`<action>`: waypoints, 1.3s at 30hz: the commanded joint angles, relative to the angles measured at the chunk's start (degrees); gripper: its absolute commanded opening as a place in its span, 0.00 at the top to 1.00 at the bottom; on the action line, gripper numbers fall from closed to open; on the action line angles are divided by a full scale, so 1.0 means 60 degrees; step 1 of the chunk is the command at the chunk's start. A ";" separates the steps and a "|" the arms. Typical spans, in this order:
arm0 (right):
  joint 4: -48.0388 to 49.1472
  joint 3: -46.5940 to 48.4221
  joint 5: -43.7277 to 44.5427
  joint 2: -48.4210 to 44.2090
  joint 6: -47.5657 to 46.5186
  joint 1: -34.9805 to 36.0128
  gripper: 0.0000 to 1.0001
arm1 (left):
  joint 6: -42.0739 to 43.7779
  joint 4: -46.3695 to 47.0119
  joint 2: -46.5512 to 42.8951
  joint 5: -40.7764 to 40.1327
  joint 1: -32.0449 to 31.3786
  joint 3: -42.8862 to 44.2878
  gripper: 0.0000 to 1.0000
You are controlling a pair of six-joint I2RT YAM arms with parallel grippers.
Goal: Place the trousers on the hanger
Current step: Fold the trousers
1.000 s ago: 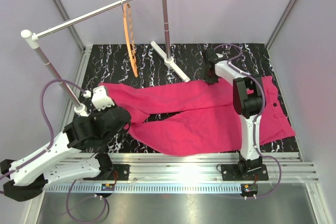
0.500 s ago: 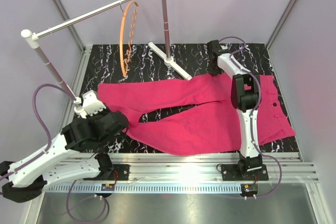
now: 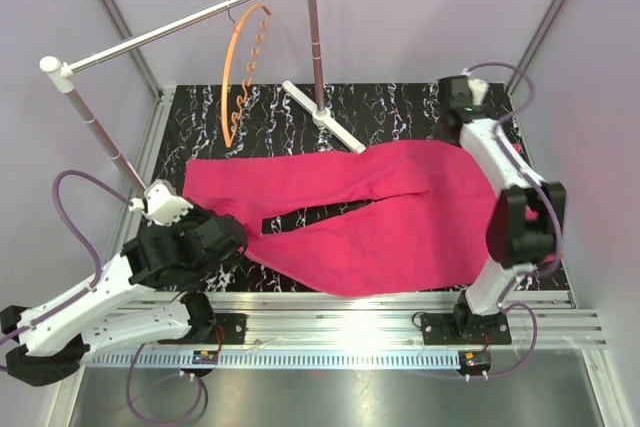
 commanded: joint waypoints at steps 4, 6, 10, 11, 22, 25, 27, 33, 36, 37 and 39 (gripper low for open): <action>-0.0336 -0.2883 -0.0257 -0.3062 0.0939 -0.1977 0.22 | -0.0428 -0.1708 -0.0213 -0.1844 0.0018 0.0666 1.00; -0.0381 -0.3791 -0.0289 -0.3707 0.1174 -0.2114 0.09 | 0.0532 -0.1257 -0.0037 -0.2254 0.0106 0.1133 1.00; -0.0382 -0.4920 -0.0508 -0.4265 0.1861 -0.2129 0.02 | 0.4470 0.1595 0.0636 -0.1906 0.0851 0.1751 1.00; -0.0439 -0.5212 -0.0538 -0.4353 0.1936 -0.2129 0.02 | 0.5408 0.2401 0.0681 -0.1150 0.1100 0.1664 1.00; -0.0937 -0.7103 -0.0758 -0.5788 0.2654 -0.2129 0.00 | 0.9710 0.6598 0.0432 0.4525 0.6154 0.0185 1.00; -0.0967 -0.7221 -0.1152 -0.6052 0.2727 -0.2114 0.00 | 0.9286 0.6700 0.0141 0.5300 0.7339 -0.0385 1.00; -0.0909 -0.7295 -0.1197 -0.6111 0.2785 -0.2114 0.00 | 0.9051 0.6774 0.0154 0.6165 0.8350 -0.0913 1.00; -0.0192 -0.7734 -0.1782 -0.5424 0.2713 -0.2114 0.00 | 0.8626 0.6964 0.0535 0.7061 0.9657 -0.1749 1.00; 0.0189 -0.7749 -0.1813 -0.4809 0.2669 -0.2026 0.01 | 0.8333 0.7052 0.0477 0.6769 0.9716 -0.2013 1.00; 0.0292 -0.7691 -0.1842 -0.4634 0.2669 -0.1997 0.01 | 0.8275 0.7052 0.0491 0.6695 0.9759 -0.2115 1.00; 0.0540 -0.7574 -0.1915 -0.4106 0.2610 -0.1924 0.03 | 0.8172 0.7125 0.0564 0.6578 0.9920 -0.2189 1.00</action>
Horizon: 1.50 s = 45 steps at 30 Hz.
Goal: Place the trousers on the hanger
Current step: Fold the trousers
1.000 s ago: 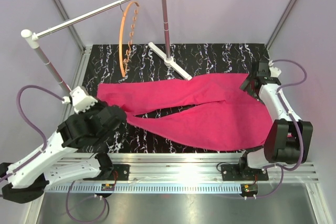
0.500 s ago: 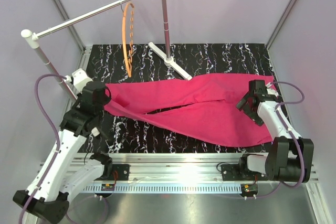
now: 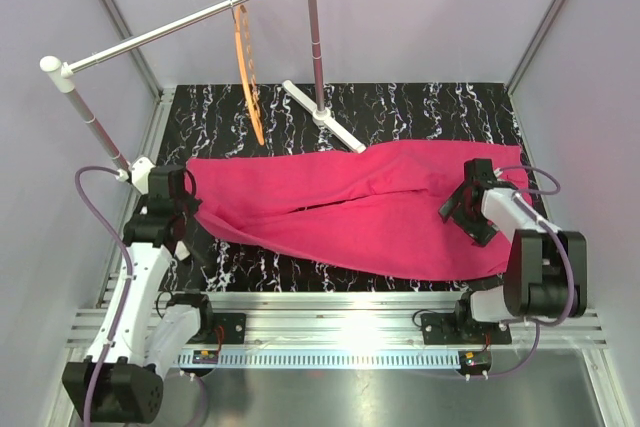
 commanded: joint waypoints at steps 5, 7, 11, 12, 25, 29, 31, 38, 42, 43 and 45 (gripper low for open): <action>0.0991 0.0972 -0.0598 0.1937 -0.0031 0.0387 0.07 | -0.0342 0.0831 0.0311 0.0078 0.0782 0.0066 1.00; 0.1050 0.1468 -0.0627 0.2536 -0.0060 0.0475 0.08 | -0.0357 0.0846 0.0487 0.0151 0.1017 0.0197 1.00; 0.0918 0.2480 -0.0685 0.3359 -0.0207 0.0475 0.08 | -0.0226 0.0977 0.0896 0.0605 0.1647 0.0432 1.00; 0.0918 0.2671 -0.0729 0.3505 -0.0236 0.0475 0.08 | -0.0225 0.0978 0.0970 0.0649 0.1706 0.0491 1.00; 0.0304 0.3934 -0.0145 0.3174 -0.0837 0.0753 0.04 | -0.0401 0.1768 0.0664 0.1308 0.1751 -0.0723 1.00; -0.0077 0.3348 0.0324 0.1986 -0.0852 0.0753 0.02 | -0.0386 0.2031 0.0838 0.1718 0.1751 -0.0871 1.00; -0.0253 0.2880 0.0383 0.1227 -0.0793 0.0753 0.00 | -0.0386 0.2164 0.0970 0.1967 0.1751 -0.0929 1.00; -0.0386 0.1341 0.0560 -0.0053 -0.0062 0.0622 0.00 | -0.0430 0.2399 0.1044 0.2275 0.1751 -0.1003 1.00; -0.0152 0.0712 0.0384 0.0474 0.0100 0.0317 0.00 | -0.0401 0.2355 0.0927 0.2378 0.1751 -0.0944 1.00; -0.0064 0.0608 0.0369 0.0620 0.0144 0.0285 0.00 | -0.0401 0.2326 0.0869 0.2364 0.1765 -0.0944 1.00; 0.0127 0.0418 0.0296 0.0709 0.0261 0.0270 0.00 | -0.0386 0.2326 0.0795 0.2364 0.1765 -0.0944 1.00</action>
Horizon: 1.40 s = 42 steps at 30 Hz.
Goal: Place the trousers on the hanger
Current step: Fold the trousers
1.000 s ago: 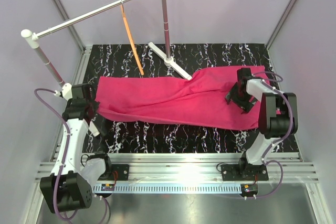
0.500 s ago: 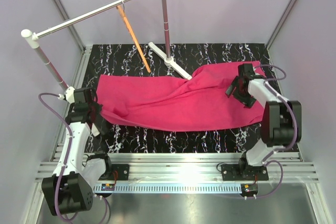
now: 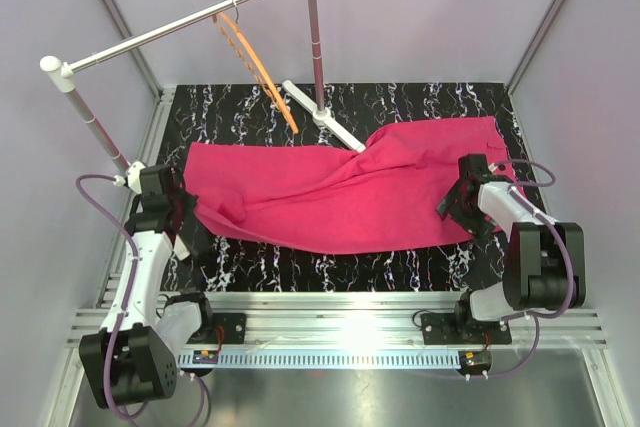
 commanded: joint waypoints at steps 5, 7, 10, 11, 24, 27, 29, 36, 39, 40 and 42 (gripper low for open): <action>0.0594 -0.0400 -0.0350 0.0323 0.0630 -0.0164 0.00 | 0.0022 0.0311 -0.0302 0.0360 0.0050 -0.0008 1.00; 0.0624 -0.0488 -0.0410 0.0455 0.0747 -0.0164 0.00 | 0.0022 0.0325 -0.0360 0.0331 0.0064 -0.0008 1.00; 0.0727 -0.0517 -0.0410 0.0470 0.0807 -0.0178 0.03 | 0.0036 0.0267 -0.0361 0.0331 0.0050 0.0036 1.00; 0.0684 -0.0503 -0.0410 0.0485 0.0821 -0.0178 0.06 | 0.0037 0.0252 -0.0361 0.0302 0.0064 0.0050 1.00; -0.0062 -0.0518 0.0117 -0.0376 0.0895 -0.0178 1.00 | -0.0022 -0.0230 -0.0887 -0.0049 0.0064 0.0109 1.00; -0.0678 -0.0518 0.0585 -0.1690 0.1099 -0.0178 1.00 | -0.0197 -0.0902 -0.1340 -0.0546 0.0064 0.0270 1.00; -0.1493 -0.0096 0.1082 -0.2397 0.1406 -0.0178 1.00 | -0.0212 -0.1182 -0.1575 -0.0723 0.0064 0.0430 1.00; -0.4163 0.2161 0.3119 -0.4362 0.1144 -0.0178 1.00 | -0.0080 -0.2426 -0.2541 -0.0637 0.0094 0.0959 1.00; -0.4911 0.2631 0.3457 -0.4567 0.1056 -0.0178 0.99 | -0.0270 -0.2808 -0.2951 -0.0519 0.0108 0.1061 1.00; -0.5072 0.2690 0.3414 -0.4627 0.1099 -0.0178 0.99 | -0.0314 -0.3100 -0.3069 -0.0562 0.0108 0.1105 1.00; -0.5015 0.2676 0.3369 -0.4890 0.1070 -0.0178 0.98 | -0.0344 -0.3350 -0.3463 -0.0664 0.0108 0.1237 1.00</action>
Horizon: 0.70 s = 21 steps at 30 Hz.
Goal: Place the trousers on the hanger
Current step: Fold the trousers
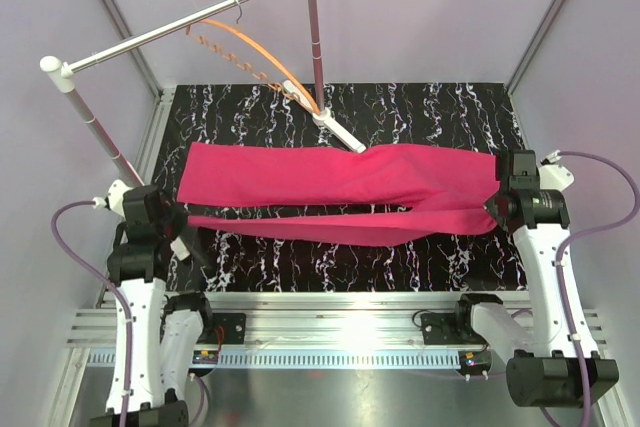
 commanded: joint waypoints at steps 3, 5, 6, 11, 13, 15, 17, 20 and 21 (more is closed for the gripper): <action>-0.0548 0.0100 0.1209 -0.0207 -0.0244 -0.0051 0.98 | 0.0056 -0.0598 -0.0669 -0.0494 0.0101 0.0943 1.00; -0.0080 0.0026 0.1165 0.0100 -0.0522 -0.0051 0.97 | 0.0144 -0.0642 -0.0495 -0.0538 0.0101 0.1235 1.00; 0.0023 0.0041 0.1382 0.0551 -0.0756 -0.0051 0.97 | 0.0420 -0.0454 -0.0174 -0.0466 0.0101 0.1295 1.00; 0.0697 0.0933 0.1985 0.2762 -0.1563 -0.0051 0.98 | 0.1521 0.0046 0.1802 -0.0333 0.0115 0.2129 1.00; 0.1061 0.1314 0.1956 0.3336 -0.1957 -0.0051 0.97 | 0.1960 0.0338 0.2784 -0.0378 0.0116 0.2393 1.00; 0.1253 0.2002 0.1854 0.4200 -0.2207 -0.0051 0.97 | 0.2194 0.0586 0.3646 -0.0407 0.0116 0.2789 1.00; 0.1357 0.2833 0.1765 0.5178 -0.2544 -0.0051 0.98 | 0.2210 0.0647 0.4220 -0.0567 0.0130 0.3212 1.00; 0.1342 0.4037 0.1707 0.6526 -0.2955 -0.0051 0.98 | 0.2313 0.0851 0.5290 -0.0670 0.0145 0.3726 1.00; 0.1342 0.4330 0.1663 0.6851 -0.3159 -0.0051 0.97 | 0.2400 0.0983 0.5757 -0.0612 0.0130 0.3858 1.00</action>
